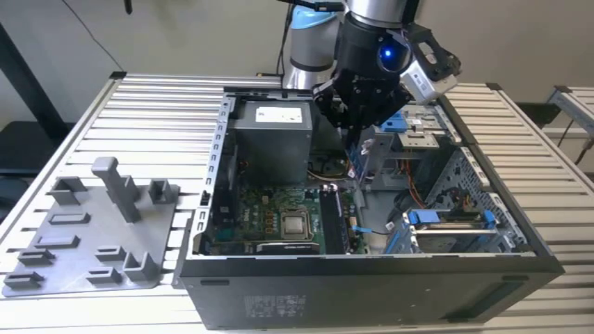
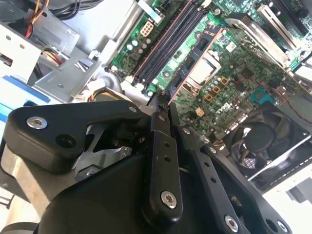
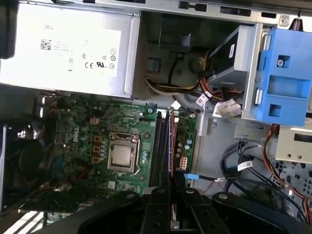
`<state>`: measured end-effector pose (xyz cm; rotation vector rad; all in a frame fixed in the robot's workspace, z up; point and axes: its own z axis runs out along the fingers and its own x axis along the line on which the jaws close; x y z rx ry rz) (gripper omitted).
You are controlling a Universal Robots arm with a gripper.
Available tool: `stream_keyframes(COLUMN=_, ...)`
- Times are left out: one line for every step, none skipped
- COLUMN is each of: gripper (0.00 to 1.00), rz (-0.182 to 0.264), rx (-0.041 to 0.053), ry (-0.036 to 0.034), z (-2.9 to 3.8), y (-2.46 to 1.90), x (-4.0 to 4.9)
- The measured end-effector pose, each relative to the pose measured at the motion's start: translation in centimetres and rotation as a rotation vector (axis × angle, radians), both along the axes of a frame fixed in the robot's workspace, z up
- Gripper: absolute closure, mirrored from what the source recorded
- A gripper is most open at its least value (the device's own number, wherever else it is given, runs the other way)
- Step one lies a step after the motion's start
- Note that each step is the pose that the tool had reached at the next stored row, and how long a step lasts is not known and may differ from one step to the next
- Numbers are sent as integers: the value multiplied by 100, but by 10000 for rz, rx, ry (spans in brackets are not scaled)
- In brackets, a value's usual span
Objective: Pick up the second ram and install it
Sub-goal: 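Insert the second ram into the second slot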
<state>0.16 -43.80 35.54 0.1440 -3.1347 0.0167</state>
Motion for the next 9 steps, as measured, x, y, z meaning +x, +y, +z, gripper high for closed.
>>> stream_keyframes(gripper=86, rz=-6, rx=0, ry=0, z=-10, y=0, x=0)
stream_keyframes(gripper=86, rz=-12, rx=1, ry=0, z=-19, y=0, x=0)
stream_keyframes(gripper=86, rz=-17, rx=0, ry=0, z=-28, y=1, x=0)
stream_keyframes(gripper=86, rz=-22, rx=0, ry=0, z=-37, y=1, x=0)
stream_keyframes(gripper=86, rz=-28, rx=0, ry=0, z=-46, y=1, x=0)
stream_keyframes(gripper=86, rz=-33, rx=0, ry=0, z=-55, y=1, x=0)
stream_keyframes(gripper=86, rz=-38, rx=0, ry=0, z=-65, y=2, x=0)
stream_keyframes(gripper=86, rz=-43, rx=1, ry=-1, z=-74, y=2, x=0)
stream_keyframes(gripper=86, rz=-47, rx=0, ry=0, z=-83, y=2, x=0)
